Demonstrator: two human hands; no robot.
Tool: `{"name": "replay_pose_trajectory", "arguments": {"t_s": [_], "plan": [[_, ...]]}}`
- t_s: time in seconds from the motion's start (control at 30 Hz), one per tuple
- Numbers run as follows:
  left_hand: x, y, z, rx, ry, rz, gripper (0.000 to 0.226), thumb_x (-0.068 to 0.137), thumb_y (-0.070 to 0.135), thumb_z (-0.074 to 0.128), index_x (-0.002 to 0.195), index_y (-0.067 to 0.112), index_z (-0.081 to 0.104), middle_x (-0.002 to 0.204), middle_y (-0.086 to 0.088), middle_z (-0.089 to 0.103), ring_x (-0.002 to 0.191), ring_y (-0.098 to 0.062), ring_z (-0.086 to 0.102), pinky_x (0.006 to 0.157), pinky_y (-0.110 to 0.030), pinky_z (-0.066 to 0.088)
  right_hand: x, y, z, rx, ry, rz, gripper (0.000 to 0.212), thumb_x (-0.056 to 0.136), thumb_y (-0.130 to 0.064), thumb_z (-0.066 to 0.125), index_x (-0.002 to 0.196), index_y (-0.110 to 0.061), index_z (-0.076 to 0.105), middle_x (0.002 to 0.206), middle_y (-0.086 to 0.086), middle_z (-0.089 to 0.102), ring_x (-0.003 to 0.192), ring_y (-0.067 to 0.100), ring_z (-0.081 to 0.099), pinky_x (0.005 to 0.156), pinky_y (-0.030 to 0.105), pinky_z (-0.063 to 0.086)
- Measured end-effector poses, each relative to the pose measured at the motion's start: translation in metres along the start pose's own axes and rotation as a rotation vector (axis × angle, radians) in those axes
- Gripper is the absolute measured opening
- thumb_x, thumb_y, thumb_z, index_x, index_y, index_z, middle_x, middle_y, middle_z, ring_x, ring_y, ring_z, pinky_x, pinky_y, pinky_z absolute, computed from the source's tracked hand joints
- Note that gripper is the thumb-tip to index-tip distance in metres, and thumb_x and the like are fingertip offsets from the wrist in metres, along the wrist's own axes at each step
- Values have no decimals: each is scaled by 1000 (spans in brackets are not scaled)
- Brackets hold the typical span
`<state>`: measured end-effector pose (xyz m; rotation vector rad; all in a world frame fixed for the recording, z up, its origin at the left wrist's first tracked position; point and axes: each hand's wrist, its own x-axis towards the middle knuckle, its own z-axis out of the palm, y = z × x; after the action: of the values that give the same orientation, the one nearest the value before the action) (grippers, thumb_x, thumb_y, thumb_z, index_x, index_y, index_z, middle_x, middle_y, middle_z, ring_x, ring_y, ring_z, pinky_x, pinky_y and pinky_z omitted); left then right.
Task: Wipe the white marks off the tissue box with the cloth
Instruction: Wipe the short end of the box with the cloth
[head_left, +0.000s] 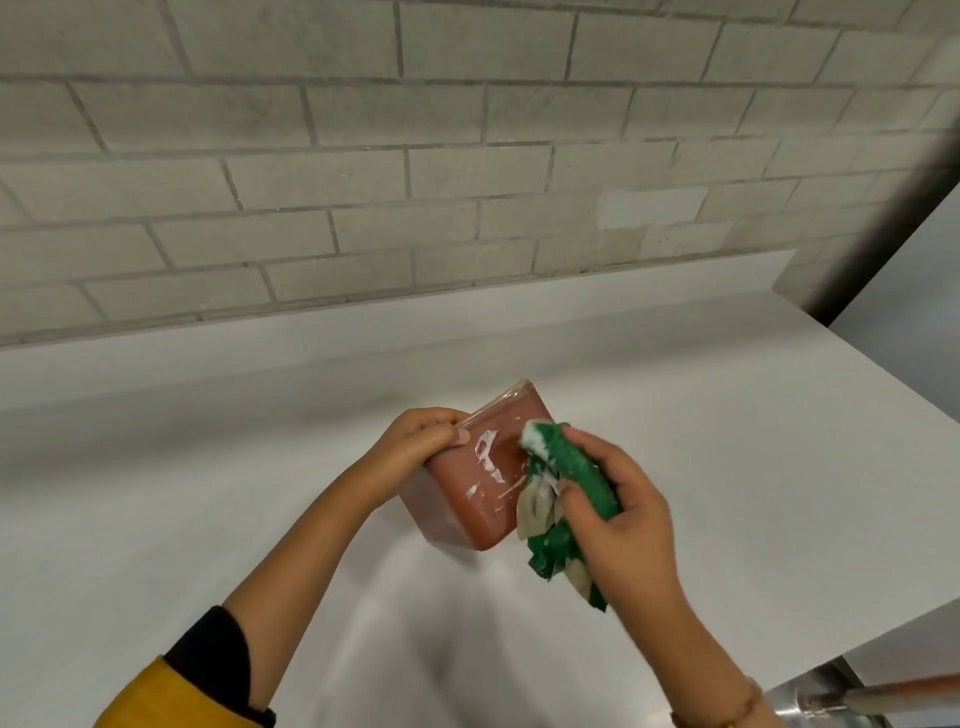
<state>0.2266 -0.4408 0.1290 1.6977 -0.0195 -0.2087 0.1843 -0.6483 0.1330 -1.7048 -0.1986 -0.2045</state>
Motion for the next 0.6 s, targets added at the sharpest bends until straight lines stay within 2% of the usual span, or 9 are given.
{"name": "replay_pose_trajectory", "arguments": {"t_s": [0.1,0.17,0.23,0.3,0.33,0.4,0.5,0.57,0.6], "plan": [[-2,1,2,23,-10,-2,42,57,45,58,91,26,74,84,-2,75,75,-13,69,72,-24,53,13,-2,-20,281,-45,134,45,87,4,55,110,-33,64,104,-5,73,92,16,70,69,24,58],[-3,0,4,37,-16,-10,35,65,37,58,94,24,73,88,-7,74,76,-15,69,74,-26,52,19,-1,-25,348,-82,171,46,90,3,52,117,-35,58,106,1,72,92,20,71,68,29,58],[-4,1,5,24,-11,-20,30,69,30,54,92,26,73,87,-6,73,75,-14,68,74,-26,52,20,7,-26,140,-58,82,44,92,-2,54,117,-38,57,112,-4,69,102,15,67,78,28,57],[-4,2,6,12,-8,-28,29,69,28,53,90,28,73,84,-3,73,73,-12,68,72,-24,51,17,10,-21,-107,-45,-19,38,88,-22,64,117,-44,56,120,-21,60,111,1,58,90,21,52],[-4,2,6,11,-6,-30,30,69,28,53,91,27,73,83,-3,73,73,-12,68,72,-23,51,15,11,-19,-181,-80,-41,44,80,-37,68,120,-46,52,121,-28,54,113,-6,52,91,14,48],[-4,2,5,13,-5,-32,32,69,28,54,94,23,73,86,-6,73,75,-15,68,73,-26,51,12,15,-15,-313,-176,-64,77,65,-54,75,133,-44,40,129,-30,43,119,-13,40,92,4,39],[-3,2,4,9,1,-31,32,69,28,54,95,21,73,87,-7,73,78,-18,68,76,-29,51,11,19,-14,-388,-237,-90,95,63,-39,83,137,-49,25,133,-37,31,122,-16,32,92,0,33],[-3,1,4,13,0,-27,30,69,29,54,92,24,73,85,-5,73,76,-16,69,75,-28,51,10,20,-15,-301,-228,-68,93,71,-22,80,134,-58,21,127,-41,36,110,-11,50,78,4,47],[-2,0,3,16,-4,-25,29,69,29,55,90,26,74,84,-4,73,75,-15,69,75,-28,51,10,22,-16,-248,-213,-40,90,76,-16,75,133,-60,21,124,-36,42,96,-2,62,63,11,53]]}}
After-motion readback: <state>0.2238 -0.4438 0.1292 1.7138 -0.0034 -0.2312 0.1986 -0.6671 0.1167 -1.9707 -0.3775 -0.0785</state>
